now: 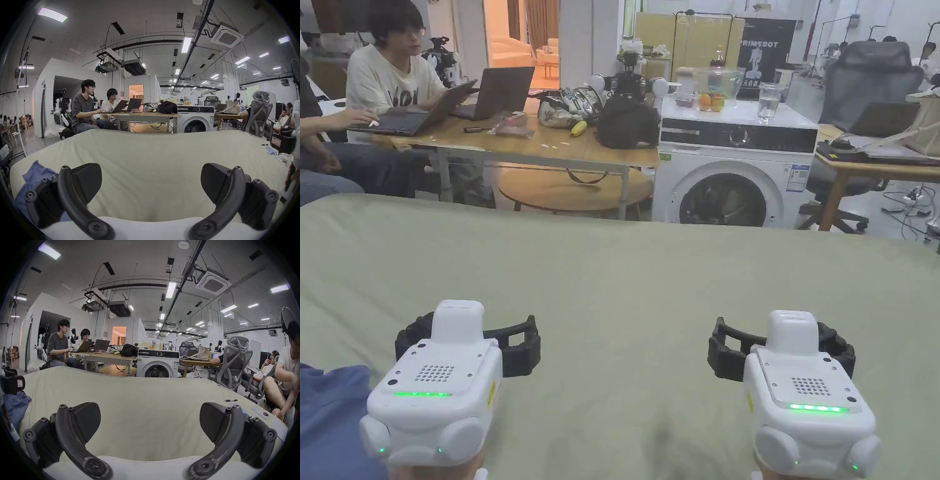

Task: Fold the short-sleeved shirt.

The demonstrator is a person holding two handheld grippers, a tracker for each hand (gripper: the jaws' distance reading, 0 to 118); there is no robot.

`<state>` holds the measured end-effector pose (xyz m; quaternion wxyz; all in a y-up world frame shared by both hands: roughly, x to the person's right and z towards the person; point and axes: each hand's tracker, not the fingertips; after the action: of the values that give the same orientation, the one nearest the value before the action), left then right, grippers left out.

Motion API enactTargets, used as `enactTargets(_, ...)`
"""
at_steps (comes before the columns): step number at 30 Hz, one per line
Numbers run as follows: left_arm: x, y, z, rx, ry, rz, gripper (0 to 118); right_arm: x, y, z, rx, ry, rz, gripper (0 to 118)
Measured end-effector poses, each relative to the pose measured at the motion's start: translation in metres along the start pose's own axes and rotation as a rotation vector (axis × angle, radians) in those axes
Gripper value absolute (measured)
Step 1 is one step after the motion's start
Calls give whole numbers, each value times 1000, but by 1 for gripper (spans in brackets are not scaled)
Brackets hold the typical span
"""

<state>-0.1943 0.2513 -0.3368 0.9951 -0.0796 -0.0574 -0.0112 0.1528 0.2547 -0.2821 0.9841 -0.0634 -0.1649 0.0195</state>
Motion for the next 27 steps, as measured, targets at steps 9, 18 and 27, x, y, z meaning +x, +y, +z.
enactTargets(9, -1, 6, 1, 30, 12, -2, 118, 1, 1, 2, 18, -9, 0, 118)
enactTargets(18, -6, 7, 0, 27, 19, 6, 118, 1, 1, 1, 3, -19, -17, 118)
enactTargets(27, -5, 7, 0, 17, 12, -7, 118, -4, 0, 5, 12, -22, 5, 118)
